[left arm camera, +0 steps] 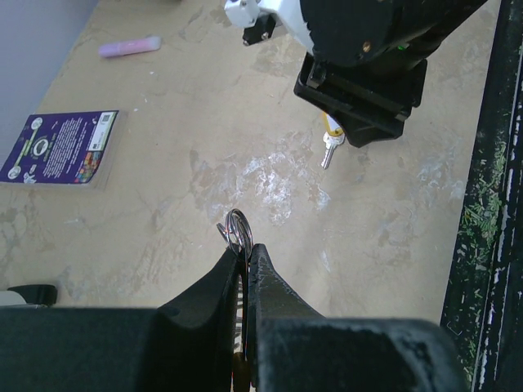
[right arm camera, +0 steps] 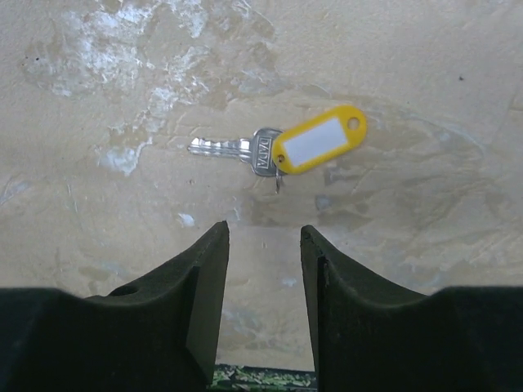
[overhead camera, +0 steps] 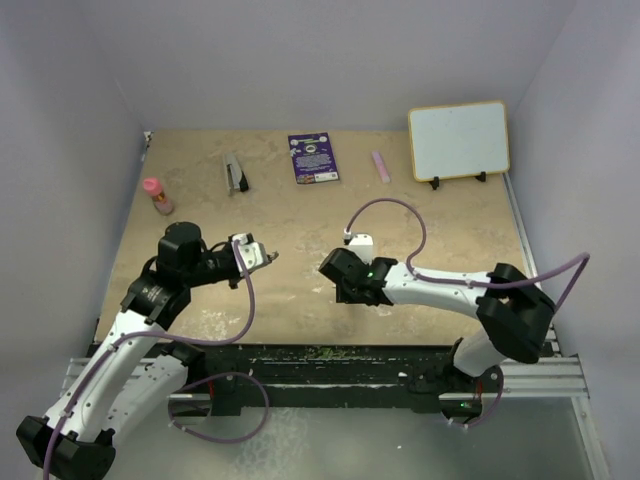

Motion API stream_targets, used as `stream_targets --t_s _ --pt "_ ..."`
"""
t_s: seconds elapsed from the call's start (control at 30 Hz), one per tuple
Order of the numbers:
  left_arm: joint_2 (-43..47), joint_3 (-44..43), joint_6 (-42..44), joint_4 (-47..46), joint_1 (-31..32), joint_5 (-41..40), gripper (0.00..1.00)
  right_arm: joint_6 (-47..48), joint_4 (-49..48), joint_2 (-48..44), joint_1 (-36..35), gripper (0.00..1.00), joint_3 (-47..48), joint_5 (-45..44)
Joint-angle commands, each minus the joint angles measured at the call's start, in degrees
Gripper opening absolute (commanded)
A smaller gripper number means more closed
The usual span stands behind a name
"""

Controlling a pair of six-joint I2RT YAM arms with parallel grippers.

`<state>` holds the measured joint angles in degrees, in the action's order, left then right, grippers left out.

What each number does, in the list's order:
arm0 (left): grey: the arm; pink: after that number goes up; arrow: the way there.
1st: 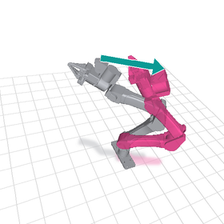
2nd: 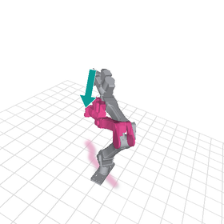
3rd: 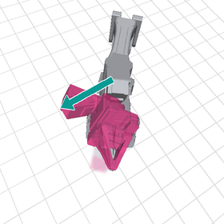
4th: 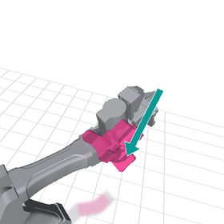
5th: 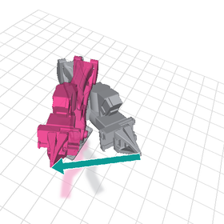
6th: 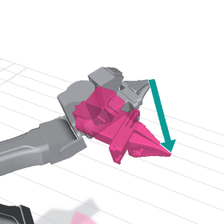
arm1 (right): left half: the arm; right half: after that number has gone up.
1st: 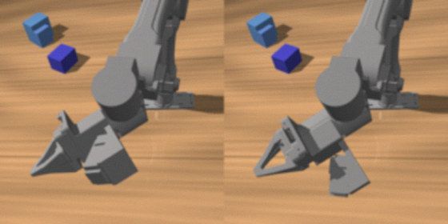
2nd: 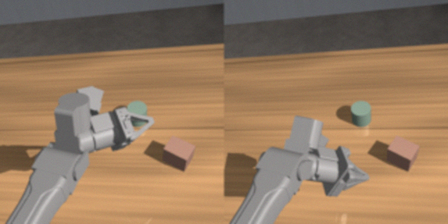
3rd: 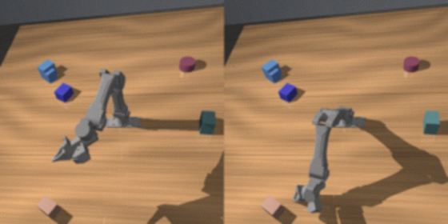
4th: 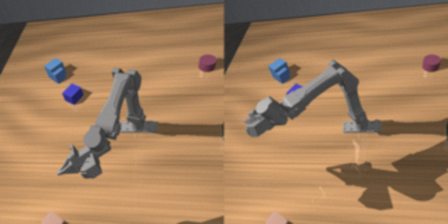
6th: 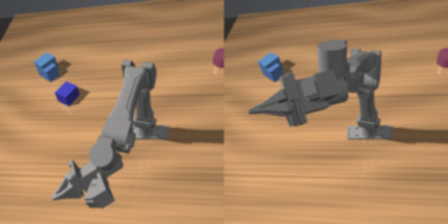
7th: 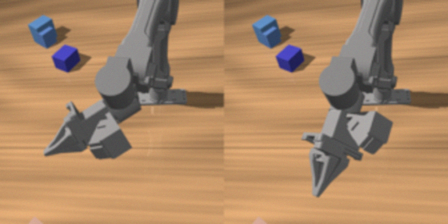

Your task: Put the keys on the keyring

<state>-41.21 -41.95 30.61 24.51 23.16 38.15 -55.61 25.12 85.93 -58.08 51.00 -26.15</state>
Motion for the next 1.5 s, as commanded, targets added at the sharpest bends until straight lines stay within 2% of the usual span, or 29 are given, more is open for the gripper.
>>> stream_targets --t_s 0.0,0.53,0.63,0.67,0.73,0.77,0.9,1.03,1.2,1.37,1.47 --pt "1.11 0.03 -0.6 -2.27 -0.22 -0.39 0.04 1.98 -2.66 2.53 1.28 0.44 3.14 0.1" --pt "1.66 0.13 -0.66 -2.76 -0.22 -0.53 0.04 5.0 -5.83 7.05 4.12 0.38 2.61 1.98" --pt "1.77 0.12 -0.67 -2.65 -0.21 -0.7 0.04 5.25 -6.57 7.29 4.34 0.34 2.01 2.31" --pt "1.81 0.23 -0.64 -2.77 -0.22 -0.71 0.04 5.25 -6.65 7.44 4.38 0.31 1.92 2.24" --pt "1.69 0.24 -0.64 -2.79 -0.22 -0.72 0.04 5.2 -6.6 7.87 4.47 0.11 1.71 2.16" --pt "1.71 0.25 -0.64 -2.86 -0.22 -0.63 0.04 5.1 -6.44 7.97 4.56 0.07 1.7 1.98" --pt "1.66 0.16 -0.66 -2.98 -0.22 -0.71 0.04 5.4 -6.32 8.07 4.56 0.0 1.25 1.95" --pt "1.5 -0.05 -0.64 -3.05 -0.23 -0.55 0.04 5.88 -5.63 6.65 4.56 0.0 0.73 1.27" --pt "1.02 -0.99 -0.31 -3.04 -0.24 -0.17 0.04 12.76 -6.87 -1.41 4.44 0.0 -0.71 0.53" --pt "0.09 -1.93 2.01 -2.71 -0.28 3.43 0.04 23.96 -18.17 -18.16 4.38 0.0 -5.3 16.15" --pt "-0.43 -1.66 4.4 -2.26 -0.31 9.72 0.04 26.59 -21.98 -27.77 4.38 0.0 -7.21 24.59"
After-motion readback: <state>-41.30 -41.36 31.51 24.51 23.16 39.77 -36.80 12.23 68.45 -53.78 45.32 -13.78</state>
